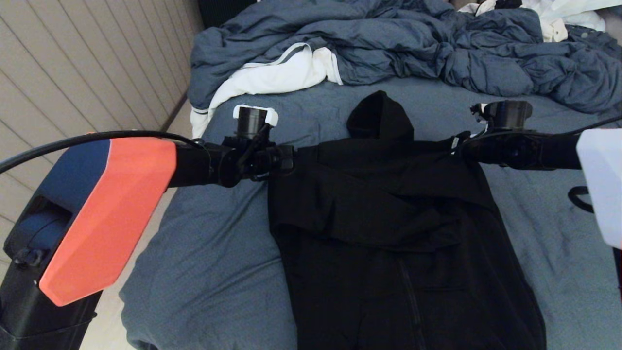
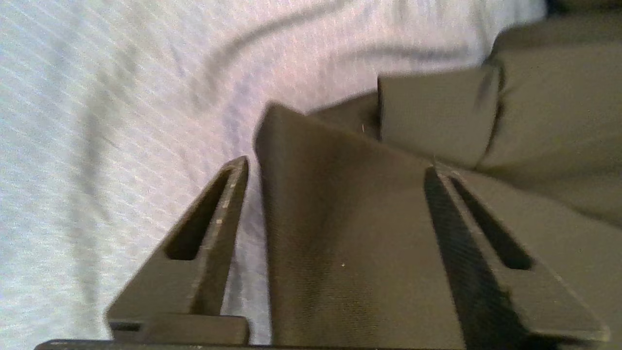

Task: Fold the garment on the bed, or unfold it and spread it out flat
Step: Fold the black sweatshirt

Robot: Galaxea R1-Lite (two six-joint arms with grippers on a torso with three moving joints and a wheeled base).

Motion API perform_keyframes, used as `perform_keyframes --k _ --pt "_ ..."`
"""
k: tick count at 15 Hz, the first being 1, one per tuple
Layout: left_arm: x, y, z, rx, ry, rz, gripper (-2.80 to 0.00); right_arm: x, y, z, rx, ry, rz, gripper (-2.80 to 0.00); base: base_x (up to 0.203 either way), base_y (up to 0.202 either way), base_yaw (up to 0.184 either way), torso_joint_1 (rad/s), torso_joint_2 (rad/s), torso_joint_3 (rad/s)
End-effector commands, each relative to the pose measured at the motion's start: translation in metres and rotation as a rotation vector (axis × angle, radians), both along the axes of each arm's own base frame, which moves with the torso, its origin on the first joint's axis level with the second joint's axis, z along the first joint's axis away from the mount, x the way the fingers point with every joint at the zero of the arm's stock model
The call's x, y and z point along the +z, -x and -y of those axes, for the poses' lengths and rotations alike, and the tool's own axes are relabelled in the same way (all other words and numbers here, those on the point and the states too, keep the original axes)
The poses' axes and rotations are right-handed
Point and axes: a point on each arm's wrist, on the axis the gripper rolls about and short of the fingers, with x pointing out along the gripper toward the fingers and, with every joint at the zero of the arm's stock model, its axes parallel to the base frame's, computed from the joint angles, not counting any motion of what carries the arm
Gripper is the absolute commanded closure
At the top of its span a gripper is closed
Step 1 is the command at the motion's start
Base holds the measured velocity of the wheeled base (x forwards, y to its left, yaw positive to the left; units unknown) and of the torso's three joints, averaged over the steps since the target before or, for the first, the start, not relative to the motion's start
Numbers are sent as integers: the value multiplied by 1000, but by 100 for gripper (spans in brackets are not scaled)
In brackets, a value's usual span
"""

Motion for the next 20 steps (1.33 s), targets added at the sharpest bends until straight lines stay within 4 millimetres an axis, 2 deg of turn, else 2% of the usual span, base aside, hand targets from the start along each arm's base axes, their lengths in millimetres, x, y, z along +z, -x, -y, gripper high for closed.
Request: perform_keyframes --k 1,5,7,8,13,20 --pt "11 4 -3 7 10 18 -280 18 9 -1 -2 3 28 0 0 0 0 0 0 0" --pt "22 7 -8 32 13 40 -280 32 19 -1 -4 6 40 0 0 0 0 0 0 0" --pt "22 6 -8 32 13 40 -280 30 20 -2 -4 3 14 0 0 0 0 0 0 0" --pt "21 6 -8 32 12 39 -280 24 18 -2 -5 4 4 -280 0 0 0 0 0 0" --pt "22 6 -8 32 13 40 -280 25 16 -1 1 9 7 -280 0 0 0 0 0 0" --pt "48 26 -19 39 22 16 -280 52 45 5 -23 12 35 -280 0 0 0 0 0 0"
